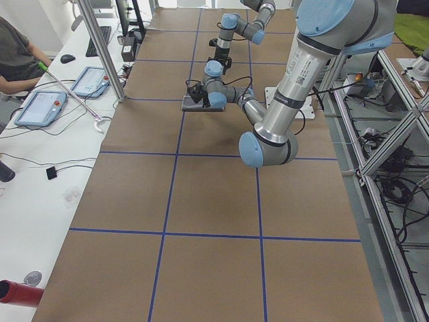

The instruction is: Fold towel twice with both arms

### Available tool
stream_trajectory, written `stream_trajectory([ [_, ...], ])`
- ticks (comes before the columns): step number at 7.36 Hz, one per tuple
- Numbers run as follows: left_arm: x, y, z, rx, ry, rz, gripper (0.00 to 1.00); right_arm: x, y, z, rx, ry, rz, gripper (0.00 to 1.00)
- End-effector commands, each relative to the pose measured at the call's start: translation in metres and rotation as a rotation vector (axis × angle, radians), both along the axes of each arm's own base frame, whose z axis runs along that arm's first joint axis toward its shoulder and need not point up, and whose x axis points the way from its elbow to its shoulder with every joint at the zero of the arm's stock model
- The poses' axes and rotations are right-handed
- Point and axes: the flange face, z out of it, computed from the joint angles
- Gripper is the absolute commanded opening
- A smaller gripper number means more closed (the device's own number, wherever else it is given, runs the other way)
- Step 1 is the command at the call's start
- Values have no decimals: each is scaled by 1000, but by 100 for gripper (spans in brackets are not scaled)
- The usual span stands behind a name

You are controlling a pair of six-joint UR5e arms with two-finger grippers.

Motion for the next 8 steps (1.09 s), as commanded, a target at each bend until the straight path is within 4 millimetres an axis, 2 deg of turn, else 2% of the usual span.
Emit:
stream_trajectory([
  [1, 26, 65, -4, -32, -64, 16, 48, 0, 0, -1, 2, -1, 0, 100],
  [2, 37, 78, -3, -21, -74, 7, 45, 0, 0, -1, 3, -1, -1, 100],
  [3, 41, 82, -4, -19, -75, 8, 44, 0, 0, -1, 2, -1, 0, 100],
  [7, 46, 83, 4, -21, -91, 15, 42, 0, 0, -1, 3, -1, -1, 100],
  [8, 46, 83, 5, -18, -93, 18, 48, 1, -1, 2, 3, 4, -1, 100],
])
